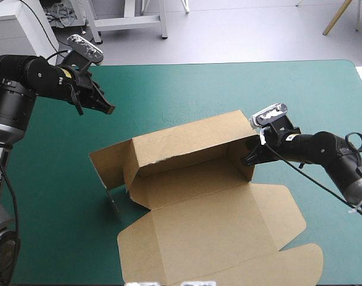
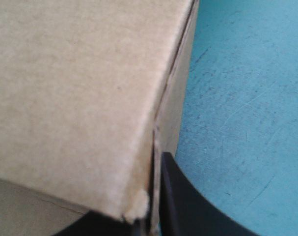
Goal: Fold the box
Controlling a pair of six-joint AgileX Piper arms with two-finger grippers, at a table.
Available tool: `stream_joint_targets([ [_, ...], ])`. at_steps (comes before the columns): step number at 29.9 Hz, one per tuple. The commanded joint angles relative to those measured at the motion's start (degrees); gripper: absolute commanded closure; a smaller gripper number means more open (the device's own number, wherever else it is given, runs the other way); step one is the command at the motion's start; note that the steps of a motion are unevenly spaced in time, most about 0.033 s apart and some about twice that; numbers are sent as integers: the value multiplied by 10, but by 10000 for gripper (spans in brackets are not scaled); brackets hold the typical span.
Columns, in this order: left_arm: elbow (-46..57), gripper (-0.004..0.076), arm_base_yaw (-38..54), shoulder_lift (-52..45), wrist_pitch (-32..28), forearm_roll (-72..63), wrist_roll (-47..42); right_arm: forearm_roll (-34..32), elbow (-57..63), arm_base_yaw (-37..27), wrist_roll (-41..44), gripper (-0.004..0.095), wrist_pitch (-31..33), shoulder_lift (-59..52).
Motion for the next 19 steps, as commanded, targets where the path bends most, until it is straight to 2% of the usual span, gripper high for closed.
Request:
stream_joint_targets([
  [1,-18,734,1,-25,22,68,-38,-42,-42,1,57,927,-15,-17],
  [4,-18,734,1,-25,24,90,-55,-113,-77,1,127,927,14,-17],
  [9,-18,734,1,-25,23,85,-56,-212,-139,1,255,927,102,-14],
  [13,-18,734,1,-25,11,83,-56,-247,-173,1,283,927,153,7],
  [19,-18,734,1,-25,11,66,-53,-246,-209,1,284,927,160,86],
])
